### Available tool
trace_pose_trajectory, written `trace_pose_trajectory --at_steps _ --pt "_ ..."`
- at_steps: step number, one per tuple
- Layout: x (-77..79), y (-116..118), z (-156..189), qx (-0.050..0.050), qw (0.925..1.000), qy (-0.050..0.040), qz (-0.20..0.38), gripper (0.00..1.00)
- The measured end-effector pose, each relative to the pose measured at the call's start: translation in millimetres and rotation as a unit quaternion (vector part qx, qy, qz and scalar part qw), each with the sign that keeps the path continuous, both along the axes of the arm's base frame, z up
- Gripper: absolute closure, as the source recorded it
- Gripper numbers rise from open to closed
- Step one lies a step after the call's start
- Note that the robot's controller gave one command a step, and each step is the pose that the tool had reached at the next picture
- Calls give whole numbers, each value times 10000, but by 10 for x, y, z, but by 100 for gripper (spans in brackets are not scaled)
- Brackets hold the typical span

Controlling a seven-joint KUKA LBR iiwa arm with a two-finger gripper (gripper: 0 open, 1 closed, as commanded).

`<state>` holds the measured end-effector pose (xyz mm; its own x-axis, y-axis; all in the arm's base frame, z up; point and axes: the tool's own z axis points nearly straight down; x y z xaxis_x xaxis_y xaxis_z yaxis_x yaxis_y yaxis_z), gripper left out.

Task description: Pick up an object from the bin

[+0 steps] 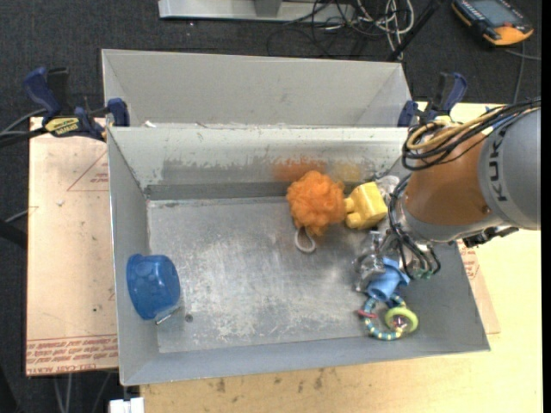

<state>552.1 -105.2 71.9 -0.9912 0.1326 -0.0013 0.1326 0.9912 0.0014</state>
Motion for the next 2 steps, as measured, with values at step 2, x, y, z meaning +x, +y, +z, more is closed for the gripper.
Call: trace_pose_trajectory --at_steps 2 --pt "-39 -31 891 -4 10000 -13 -59 100"
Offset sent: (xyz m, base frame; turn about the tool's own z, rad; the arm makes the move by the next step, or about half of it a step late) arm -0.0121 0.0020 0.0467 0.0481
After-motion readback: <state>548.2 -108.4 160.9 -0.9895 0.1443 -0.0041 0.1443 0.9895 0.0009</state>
